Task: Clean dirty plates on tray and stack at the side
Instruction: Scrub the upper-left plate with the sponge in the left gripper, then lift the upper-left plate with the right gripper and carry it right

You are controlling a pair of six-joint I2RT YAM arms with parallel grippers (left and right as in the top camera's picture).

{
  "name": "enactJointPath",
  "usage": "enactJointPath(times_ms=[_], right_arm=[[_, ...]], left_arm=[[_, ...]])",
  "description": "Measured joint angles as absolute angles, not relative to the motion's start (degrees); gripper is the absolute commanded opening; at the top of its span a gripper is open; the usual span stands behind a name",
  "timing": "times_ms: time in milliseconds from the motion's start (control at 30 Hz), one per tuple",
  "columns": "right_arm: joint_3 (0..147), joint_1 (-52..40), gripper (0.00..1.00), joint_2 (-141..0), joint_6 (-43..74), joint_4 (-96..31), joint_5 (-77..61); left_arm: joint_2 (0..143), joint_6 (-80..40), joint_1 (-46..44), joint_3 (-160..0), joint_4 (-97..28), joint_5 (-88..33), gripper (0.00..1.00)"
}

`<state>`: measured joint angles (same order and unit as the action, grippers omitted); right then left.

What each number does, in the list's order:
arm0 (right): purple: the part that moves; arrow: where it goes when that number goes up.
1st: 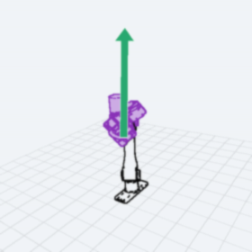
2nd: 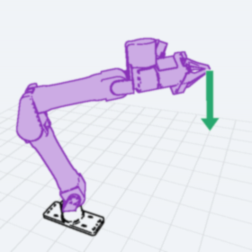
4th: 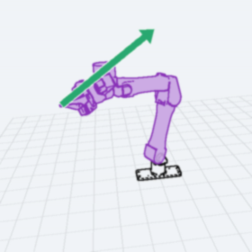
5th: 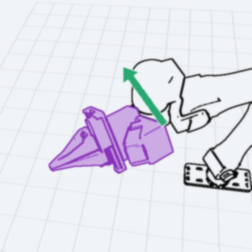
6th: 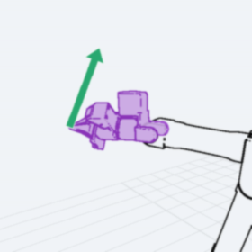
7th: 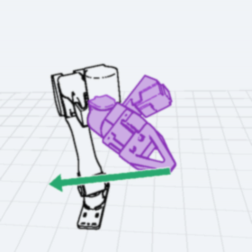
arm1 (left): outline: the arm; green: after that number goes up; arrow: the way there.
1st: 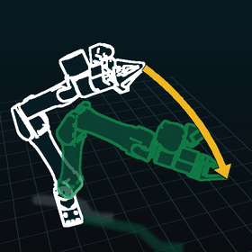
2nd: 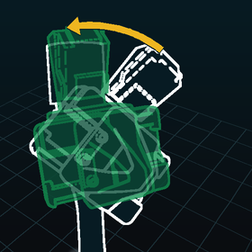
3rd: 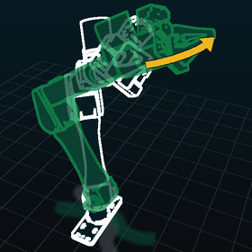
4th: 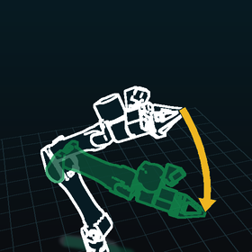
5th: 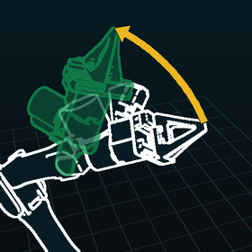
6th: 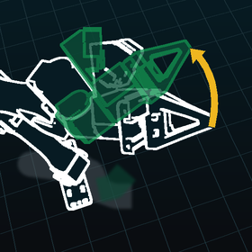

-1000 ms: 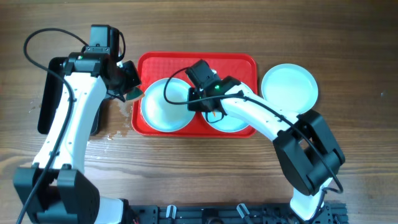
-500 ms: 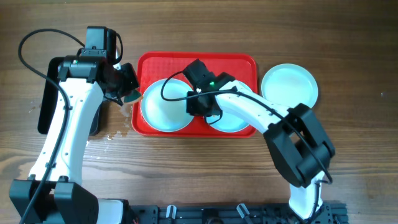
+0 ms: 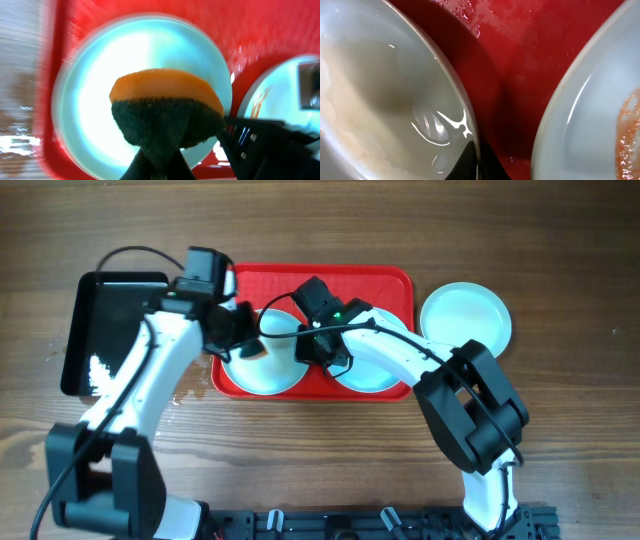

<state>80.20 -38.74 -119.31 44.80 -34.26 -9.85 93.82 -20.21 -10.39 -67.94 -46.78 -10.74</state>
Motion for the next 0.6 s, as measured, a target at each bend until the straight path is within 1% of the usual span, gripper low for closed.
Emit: enactJointPath(times_ms=[167, 300, 400, 467, 600], right_arm=[[80.2, -38.7, 0.04, -119.3, 45.2, -34.4, -9.9], [80.3, -38.7, 0.04, -119.3, 45.2, -34.5, -9.8], [80.3, -38.7, 0.05, -119.3, 45.2, -34.6, -9.8], [80.3, -38.7, 0.04, -119.3, 45.2, -34.7, -9.8], [80.6, -38.7, 0.04, -119.3, 45.2, -35.4, -9.2]], left_arm=[[101.7, -20.4, -17.8, -66.7, -40.3, -12.5, 0.04], [107.7, -21.4, -18.0, -66.7, -39.4, -12.4, 0.04], [108.2, -21.8, -18.0, -66.8, -39.7, -10.7, 0.04], [108.2, -21.8, -18.1, -66.9, -40.8, -8.4, 0.04], [108.1, -21.8, -16.5, -67.5, -45.3, 0.8, 0.04]])
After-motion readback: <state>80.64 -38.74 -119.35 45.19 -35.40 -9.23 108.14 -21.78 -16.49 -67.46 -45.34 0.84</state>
